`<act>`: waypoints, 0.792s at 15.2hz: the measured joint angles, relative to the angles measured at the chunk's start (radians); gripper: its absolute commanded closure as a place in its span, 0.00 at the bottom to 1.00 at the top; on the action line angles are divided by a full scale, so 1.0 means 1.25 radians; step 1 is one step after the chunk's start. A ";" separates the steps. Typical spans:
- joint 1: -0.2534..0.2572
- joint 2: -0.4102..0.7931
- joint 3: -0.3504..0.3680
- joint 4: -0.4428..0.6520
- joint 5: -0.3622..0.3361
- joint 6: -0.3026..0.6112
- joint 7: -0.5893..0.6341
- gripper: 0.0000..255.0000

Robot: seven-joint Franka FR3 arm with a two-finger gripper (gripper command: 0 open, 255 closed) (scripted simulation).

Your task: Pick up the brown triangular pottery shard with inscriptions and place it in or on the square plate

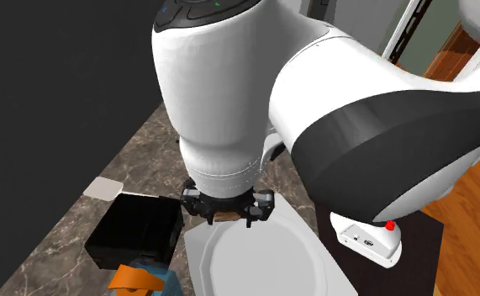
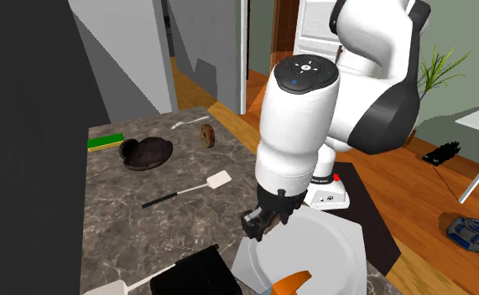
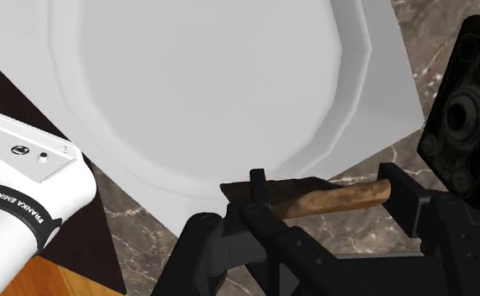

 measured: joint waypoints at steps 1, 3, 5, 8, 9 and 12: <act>0.012 -0.018 0.006 -0.006 0.016 -0.008 0.010 1.00; 0.034 -0.050 0.015 -0.028 0.044 -0.012 0.023 1.00; 0.060 -0.082 0.027 -0.044 0.074 -0.021 0.044 1.00; 0.089 -0.111 0.045 -0.059 0.105 -0.029 0.072 1.00; 0.090 -0.109 0.050 -0.064 0.106 -0.021 0.077 1.00; 0.092 -0.105 0.058 -0.092 0.110 0.009 0.082 1.00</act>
